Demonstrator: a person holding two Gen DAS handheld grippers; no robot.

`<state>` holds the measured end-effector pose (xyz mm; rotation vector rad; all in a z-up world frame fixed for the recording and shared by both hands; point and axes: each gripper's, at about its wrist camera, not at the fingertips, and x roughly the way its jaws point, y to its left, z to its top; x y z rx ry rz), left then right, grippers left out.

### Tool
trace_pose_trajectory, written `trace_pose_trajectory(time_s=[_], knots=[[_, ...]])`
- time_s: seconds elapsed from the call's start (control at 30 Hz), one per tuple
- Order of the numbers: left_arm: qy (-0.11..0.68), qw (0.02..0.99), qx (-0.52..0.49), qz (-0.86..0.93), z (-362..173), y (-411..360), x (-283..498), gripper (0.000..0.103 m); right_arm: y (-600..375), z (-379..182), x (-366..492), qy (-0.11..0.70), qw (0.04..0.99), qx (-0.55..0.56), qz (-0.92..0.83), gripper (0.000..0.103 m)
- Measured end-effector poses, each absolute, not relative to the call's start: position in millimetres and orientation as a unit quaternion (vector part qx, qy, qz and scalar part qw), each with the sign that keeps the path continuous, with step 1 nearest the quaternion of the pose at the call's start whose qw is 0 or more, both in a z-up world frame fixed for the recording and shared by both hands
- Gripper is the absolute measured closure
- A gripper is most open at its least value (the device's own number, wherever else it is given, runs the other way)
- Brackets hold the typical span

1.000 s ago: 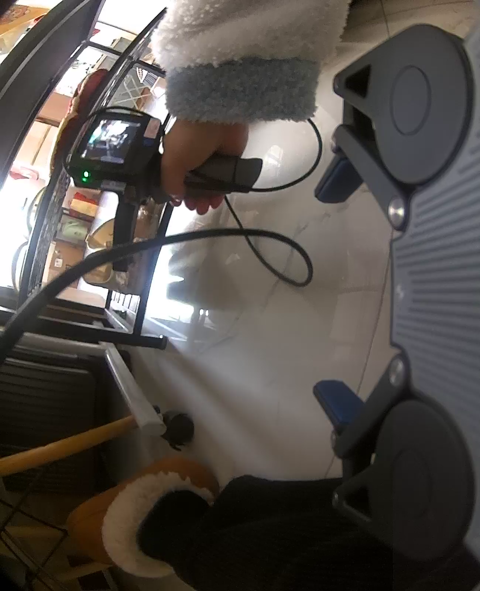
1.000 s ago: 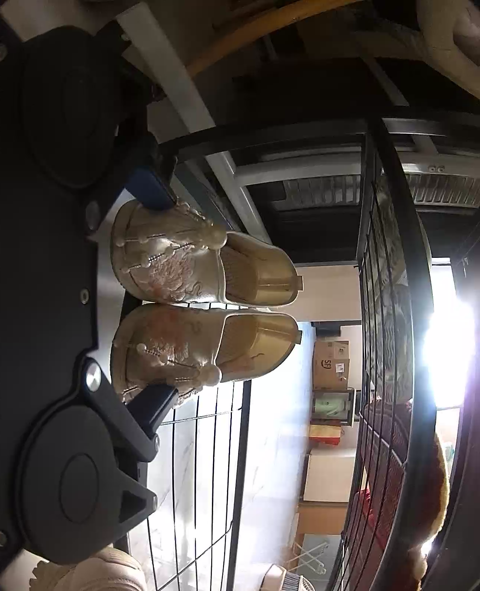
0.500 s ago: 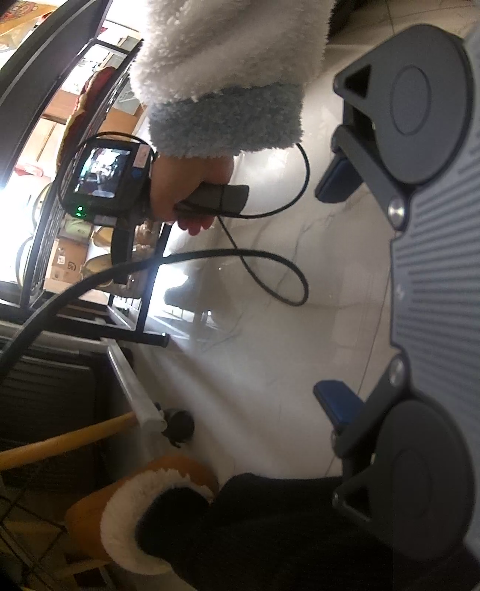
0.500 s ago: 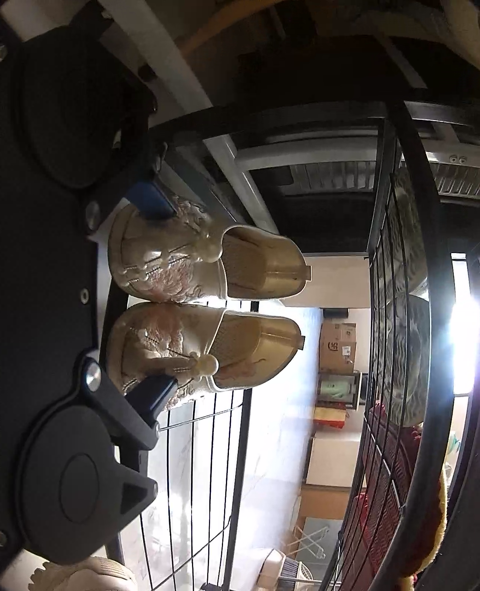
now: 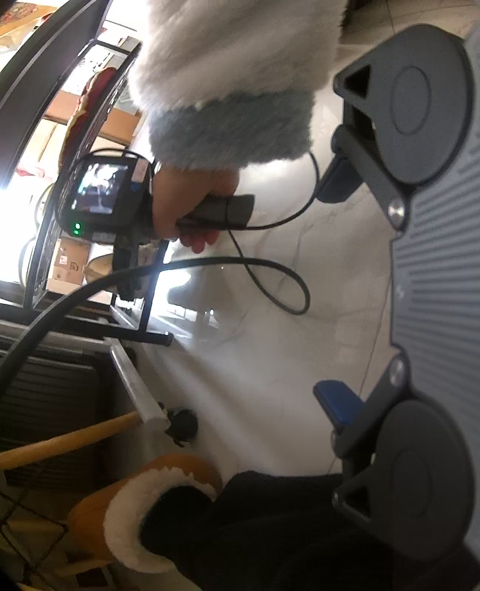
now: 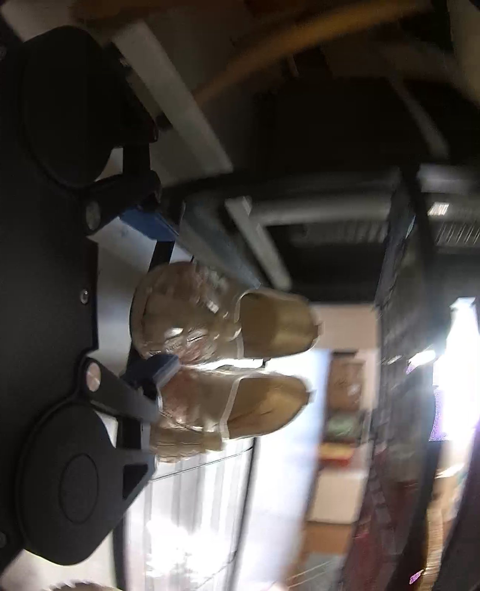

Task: Organize scattered shoes
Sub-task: 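Set the shoes side by side on the shelf and open the right gripper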

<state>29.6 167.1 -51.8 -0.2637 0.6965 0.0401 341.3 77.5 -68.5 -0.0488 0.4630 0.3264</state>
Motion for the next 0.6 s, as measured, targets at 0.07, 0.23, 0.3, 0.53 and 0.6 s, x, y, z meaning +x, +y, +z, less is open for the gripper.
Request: trace_pose_trajectory(time_s=[0.07, 0.23, 0.3, 0.53, 0.6], knots=[[0.34, 0.931, -0.133, 0.019, -51, 168, 30, 0.0, 82, -70, 347, 0.233, 0.96, -0.023, 0.157, 0.036], [0.339, 0.93, -0.141, 0.014, -50, 170, 29, 0.0, 93, -73, 362, 0.243, 0.959, -0.019, 0.147, 0.039], [0.339, 0.93, -0.143, 0.014, -49, 170, 28, 0.0, 98, -74, 368, 0.248, 0.958, -0.018, 0.143, 0.039], [0.341, 0.928, -0.149, 0.018, -50, 171, 28, 0.0, 111, -79, 388, 0.262, 0.956, -0.012, 0.128, 0.04], [0.341, 0.928, -0.148, 0.018, -50, 171, 28, 0.0, 113, -80, 391, 0.265, 0.956, -0.008, 0.125, 0.039]])
